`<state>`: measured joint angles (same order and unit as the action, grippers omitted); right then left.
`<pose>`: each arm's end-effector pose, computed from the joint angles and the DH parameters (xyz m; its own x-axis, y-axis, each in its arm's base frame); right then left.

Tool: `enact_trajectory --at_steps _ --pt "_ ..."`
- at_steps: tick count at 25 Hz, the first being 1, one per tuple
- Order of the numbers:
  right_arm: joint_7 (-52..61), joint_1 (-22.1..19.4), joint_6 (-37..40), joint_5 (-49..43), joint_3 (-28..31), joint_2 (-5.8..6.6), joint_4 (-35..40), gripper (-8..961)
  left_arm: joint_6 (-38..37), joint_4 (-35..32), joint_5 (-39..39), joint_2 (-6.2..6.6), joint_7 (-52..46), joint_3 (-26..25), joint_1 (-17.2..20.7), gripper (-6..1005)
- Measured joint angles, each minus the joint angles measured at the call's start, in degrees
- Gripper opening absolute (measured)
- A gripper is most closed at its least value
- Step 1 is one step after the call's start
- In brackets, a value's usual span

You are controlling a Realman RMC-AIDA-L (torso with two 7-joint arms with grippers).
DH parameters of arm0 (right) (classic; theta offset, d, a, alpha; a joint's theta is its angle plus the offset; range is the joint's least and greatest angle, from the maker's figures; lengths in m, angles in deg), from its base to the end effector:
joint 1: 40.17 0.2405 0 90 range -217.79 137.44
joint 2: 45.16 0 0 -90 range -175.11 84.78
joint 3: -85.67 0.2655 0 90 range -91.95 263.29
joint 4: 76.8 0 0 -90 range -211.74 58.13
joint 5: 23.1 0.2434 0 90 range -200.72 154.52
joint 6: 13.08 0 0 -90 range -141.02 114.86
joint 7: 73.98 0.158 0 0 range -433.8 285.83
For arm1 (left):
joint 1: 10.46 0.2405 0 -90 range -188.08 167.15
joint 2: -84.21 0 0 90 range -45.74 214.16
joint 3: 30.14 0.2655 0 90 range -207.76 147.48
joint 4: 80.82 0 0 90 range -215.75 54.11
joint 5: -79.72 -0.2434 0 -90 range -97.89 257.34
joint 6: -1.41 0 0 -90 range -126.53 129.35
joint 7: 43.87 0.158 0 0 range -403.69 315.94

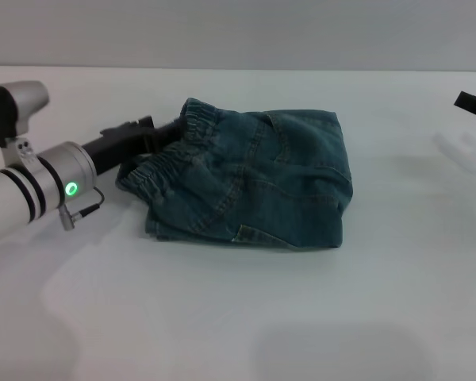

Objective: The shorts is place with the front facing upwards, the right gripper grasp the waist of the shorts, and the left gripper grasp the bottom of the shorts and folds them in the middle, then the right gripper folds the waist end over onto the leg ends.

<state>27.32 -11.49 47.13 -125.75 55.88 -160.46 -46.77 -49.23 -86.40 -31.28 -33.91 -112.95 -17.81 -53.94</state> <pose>0.3747 0.4138 0.0474 0.2626 -0.5025 -0.8237 -0.9610 -0.2128 -0.1766 -0.3046 0.4394 -0.0781 0.4898 0.4946 0.7180 0.8576 -0.4215 -0.2947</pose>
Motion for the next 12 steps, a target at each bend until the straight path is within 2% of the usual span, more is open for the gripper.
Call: enact_trajectory --at_steps 8,12 --pt "-0.42 0.57 -0.36 0.02 0.0 -0.03 -0.26 666 -14.41 1.33 0.77 -0.17 0.0 -3.0 0.13 752" --pt "-0.55 0.75 -0.41 0.06 0.0 -0.27 -0.31 665 -15.42 6.15 0.34 -0.33 1.07 -2.75 -1.02 751"
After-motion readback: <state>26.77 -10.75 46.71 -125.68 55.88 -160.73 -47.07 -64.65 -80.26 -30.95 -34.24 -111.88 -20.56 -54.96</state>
